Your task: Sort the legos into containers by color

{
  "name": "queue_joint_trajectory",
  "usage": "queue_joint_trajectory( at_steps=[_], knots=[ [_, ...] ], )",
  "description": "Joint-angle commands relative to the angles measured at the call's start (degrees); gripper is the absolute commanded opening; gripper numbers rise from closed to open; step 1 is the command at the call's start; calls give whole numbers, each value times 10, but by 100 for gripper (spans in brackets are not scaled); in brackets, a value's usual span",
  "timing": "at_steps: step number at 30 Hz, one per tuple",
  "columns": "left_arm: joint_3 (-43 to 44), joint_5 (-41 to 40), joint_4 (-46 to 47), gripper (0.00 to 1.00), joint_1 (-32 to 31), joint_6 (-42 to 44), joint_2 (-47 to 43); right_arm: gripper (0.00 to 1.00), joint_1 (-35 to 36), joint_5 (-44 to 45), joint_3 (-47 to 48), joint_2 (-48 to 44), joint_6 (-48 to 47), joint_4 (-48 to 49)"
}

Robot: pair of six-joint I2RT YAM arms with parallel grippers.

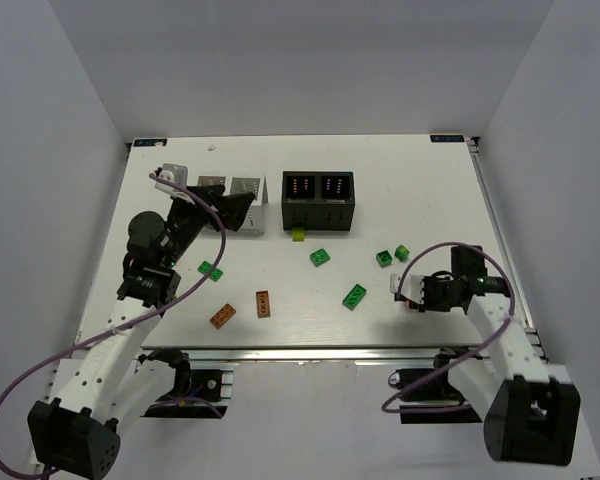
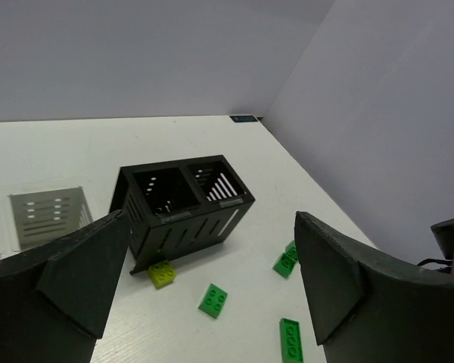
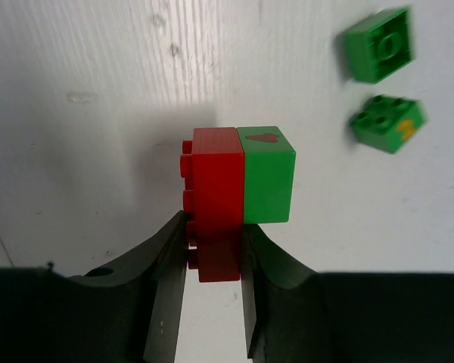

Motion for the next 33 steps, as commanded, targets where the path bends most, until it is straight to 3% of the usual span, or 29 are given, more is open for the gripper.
queue_joint_trajectory(
  at_steps=[1, 8, 16, 21, 30, 33],
  knots=[
    [-7, 42, 39, 98, -1, -53, 16, 0, -2, -96, 30, -101, -32, -95],
    [-29, 166, 153, 98, -8, -147, 59, 0, 0, -259, 99, -245, -44, -195],
    [-18, 209, 139, 95, -68, -158, 117, 0, 0, -401, 133, -292, 93, -126],
    [0, 235, 112, 91, -83, -162, 160, 0, 0, -413, 134, -284, 224, -26],
    [0, 235, 110, 91, -92, -161, 184, 0, 7, -431, 126, -240, 289, 22],
    [1, 237, 108, 91, -92, -163, 190, 0, 39, -388, 116, -216, 318, 60]
  ],
)
